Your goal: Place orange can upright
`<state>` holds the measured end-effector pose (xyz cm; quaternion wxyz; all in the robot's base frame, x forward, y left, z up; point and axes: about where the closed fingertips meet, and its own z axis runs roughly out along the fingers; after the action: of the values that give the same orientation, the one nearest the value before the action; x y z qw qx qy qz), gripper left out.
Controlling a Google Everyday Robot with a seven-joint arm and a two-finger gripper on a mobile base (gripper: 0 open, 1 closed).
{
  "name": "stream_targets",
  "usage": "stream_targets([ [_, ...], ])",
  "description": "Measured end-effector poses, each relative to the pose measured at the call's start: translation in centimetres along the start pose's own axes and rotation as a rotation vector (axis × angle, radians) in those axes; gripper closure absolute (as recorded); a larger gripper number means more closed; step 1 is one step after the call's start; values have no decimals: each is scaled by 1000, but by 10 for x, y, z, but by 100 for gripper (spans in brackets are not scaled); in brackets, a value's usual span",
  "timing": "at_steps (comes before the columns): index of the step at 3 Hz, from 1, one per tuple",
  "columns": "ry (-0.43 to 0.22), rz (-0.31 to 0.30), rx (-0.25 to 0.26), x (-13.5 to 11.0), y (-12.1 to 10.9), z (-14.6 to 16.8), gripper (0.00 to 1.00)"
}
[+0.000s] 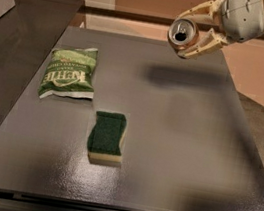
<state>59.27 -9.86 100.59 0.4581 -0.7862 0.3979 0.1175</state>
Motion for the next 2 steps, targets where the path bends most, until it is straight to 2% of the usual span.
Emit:
stream_targets([
  [1, 4, 61, -27, -2, -1, 2, 100],
  [2, 6, 139, -72, -16, 2, 3, 100],
])
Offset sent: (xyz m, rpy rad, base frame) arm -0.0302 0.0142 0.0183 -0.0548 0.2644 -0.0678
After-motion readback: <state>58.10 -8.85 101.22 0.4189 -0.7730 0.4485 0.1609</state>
